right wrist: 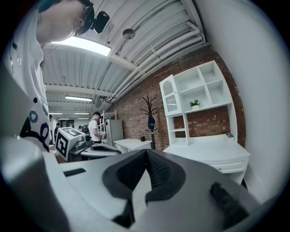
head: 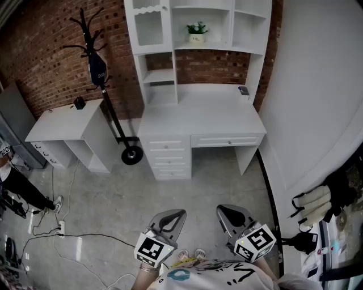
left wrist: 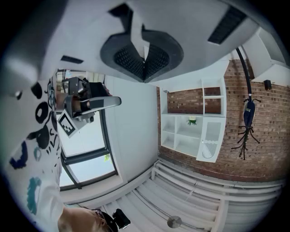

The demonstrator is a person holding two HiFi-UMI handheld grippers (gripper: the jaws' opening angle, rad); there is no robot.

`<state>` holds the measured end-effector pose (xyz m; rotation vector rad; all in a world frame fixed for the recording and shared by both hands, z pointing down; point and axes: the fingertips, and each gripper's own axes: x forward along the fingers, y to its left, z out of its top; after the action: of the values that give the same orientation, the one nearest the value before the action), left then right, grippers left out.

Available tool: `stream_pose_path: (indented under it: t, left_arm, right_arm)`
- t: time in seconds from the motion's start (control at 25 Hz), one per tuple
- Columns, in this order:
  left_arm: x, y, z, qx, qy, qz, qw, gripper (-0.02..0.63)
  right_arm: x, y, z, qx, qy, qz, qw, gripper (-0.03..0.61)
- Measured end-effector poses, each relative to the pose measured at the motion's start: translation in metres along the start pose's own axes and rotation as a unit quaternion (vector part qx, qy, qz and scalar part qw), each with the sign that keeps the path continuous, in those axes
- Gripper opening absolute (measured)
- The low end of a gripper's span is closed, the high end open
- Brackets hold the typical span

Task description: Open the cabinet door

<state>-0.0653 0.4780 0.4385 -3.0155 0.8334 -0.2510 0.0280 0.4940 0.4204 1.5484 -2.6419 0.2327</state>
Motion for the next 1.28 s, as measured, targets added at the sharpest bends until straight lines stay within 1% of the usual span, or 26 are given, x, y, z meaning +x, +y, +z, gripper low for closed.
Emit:
stream_pose_path:
  t: [0.12,0.28,0.36,0.52,0.6,0.68,0.76,0.8,0.84,0.96,1.0,1.08,1.16,1.28]
  left_arm:
    - [-0.004,0.003,0.000,0.000,0.001,0.005,1.0000,0.014]
    - [-0.005,0.010,-0.006,-0.005,0.006,0.013,0.9999,0.015]
    - [-0.008,0.009,-0.006,-0.008,0.005,0.011,0.9999,0.014]
    - [-0.014,0.010,-0.007,-0.011,0.008,0.008,0.9999,0.015]
    - [-0.019,0.015,-0.011,-0.012,0.011,0.009,0.9998,0.014]
    - [-0.024,0.023,-0.020,-0.018,0.021,0.014,0.9995,0.015]
    - [-0.028,0.033,-0.030,-0.026,0.034,0.023,0.9988,0.015]
    - [-0.031,0.037,-0.032,-0.028,0.037,0.026,0.9986,0.015]
    - [-0.033,0.042,-0.033,-0.030,0.038,0.026,0.9985,0.015]
    - [-0.037,0.052,-0.034,-0.028,0.031,0.021,0.9989,0.015]
    - [-0.038,0.054,-0.035,-0.026,0.029,0.017,0.9991,0.015]
    - [-0.039,0.059,-0.041,-0.024,0.030,0.012,0.9992,0.015]
    - [-0.039,0.065,-0.046,-0.026,0.034,0.015,0.9990,0.014]
    - [-0.038,0.074,-0.040,-0.034,0.023,0.023,0.9989,0.015]
  right_arm:
    - [0.003,0.010,0.002,0.004,0.008,0.017,1.000,0.028]
    - [0.006,0.019,0.004,0.023,-0.001,0.041,0.999,0.027]
    - [0.007,0.021,0.002,0.022,0.005,0.040,0.999,0.027]
    - [0.014,0.020,-0.016,0.005,0.051,0.030,0.998,0.028]
    - [0.019,0.023,-0.021,0.009,0.056,0.029,0.998,0.028]
    - [0.024,0.026,-0.020,0.033,0.048,0.029,0.998,0.028]
    - [0.029,0.030,-0.016,0.067,0.030,0.034,0.997,0.028]
    - [0.032,0.033,-0.013,0.075,0.020,0.036,0.996,0.029]
    - [0.034,0.037,-0.011,0.068,0.015,0.037,0.997,0.029]
    - [0.044,0.045,-0.012,0.009,0.027,0.026,0.999,0.029]
    - [0.048,0.048,-0.012,0.003,0.027,0.027,0.999,0.029]
    - [0.054,0.052,-0.012,0.022,0.013,0.033,0.999,0.029]
    - [0.060,0.054,-0.014,0.044,0.004,0.035,0.998,0.029]
    - [0.066,0.053,-0.012,0.040,0.008,0.033,0.999,0.029]
